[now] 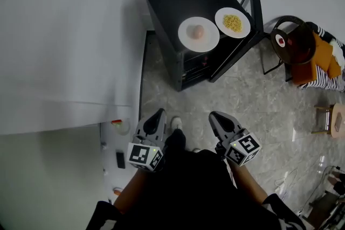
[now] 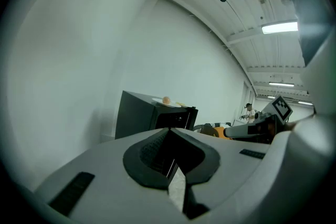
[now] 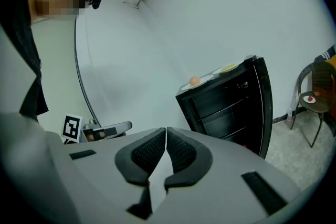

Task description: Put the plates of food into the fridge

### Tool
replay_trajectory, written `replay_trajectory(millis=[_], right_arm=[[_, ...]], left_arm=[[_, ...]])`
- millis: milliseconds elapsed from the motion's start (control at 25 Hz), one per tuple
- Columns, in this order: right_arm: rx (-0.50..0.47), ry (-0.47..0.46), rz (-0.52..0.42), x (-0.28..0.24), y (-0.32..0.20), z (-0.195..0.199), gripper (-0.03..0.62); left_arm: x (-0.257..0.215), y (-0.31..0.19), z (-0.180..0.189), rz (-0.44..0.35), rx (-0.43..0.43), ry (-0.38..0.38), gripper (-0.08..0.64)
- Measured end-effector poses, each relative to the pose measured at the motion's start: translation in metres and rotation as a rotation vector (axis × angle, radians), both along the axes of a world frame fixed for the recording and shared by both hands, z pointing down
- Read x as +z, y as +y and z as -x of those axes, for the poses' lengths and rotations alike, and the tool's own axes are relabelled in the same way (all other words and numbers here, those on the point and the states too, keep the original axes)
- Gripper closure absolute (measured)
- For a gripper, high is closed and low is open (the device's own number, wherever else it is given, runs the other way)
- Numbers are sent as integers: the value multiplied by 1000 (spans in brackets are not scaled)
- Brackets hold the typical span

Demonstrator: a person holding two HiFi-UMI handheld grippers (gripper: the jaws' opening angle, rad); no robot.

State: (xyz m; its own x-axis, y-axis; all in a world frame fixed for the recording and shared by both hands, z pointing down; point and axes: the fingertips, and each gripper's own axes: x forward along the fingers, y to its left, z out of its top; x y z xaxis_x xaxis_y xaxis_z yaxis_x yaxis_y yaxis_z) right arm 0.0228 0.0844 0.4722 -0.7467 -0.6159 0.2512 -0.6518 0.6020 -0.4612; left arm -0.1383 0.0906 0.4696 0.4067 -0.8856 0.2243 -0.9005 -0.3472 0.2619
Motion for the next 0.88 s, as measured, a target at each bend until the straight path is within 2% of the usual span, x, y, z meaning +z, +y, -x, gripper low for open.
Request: replay_trajectory(millis=[160, 440, 680, 880], right_arm=[[42, -58, 35, -3, -33, 14, 566], [64, -111, 95, -7, -68, 19, 565], [97, -248, 154, -14, -93, 13, 565], [73, -336, 201, -18, -108, 15, 565]], left_arm=[[1, -31, 16, 4, 21, 12, 537], [1, -66, 22, 7, 59, 22, 537], [2, -80, 14, 14, 75, 20, 537], [-5, -90, 9, 9, 56, 21, 537]])
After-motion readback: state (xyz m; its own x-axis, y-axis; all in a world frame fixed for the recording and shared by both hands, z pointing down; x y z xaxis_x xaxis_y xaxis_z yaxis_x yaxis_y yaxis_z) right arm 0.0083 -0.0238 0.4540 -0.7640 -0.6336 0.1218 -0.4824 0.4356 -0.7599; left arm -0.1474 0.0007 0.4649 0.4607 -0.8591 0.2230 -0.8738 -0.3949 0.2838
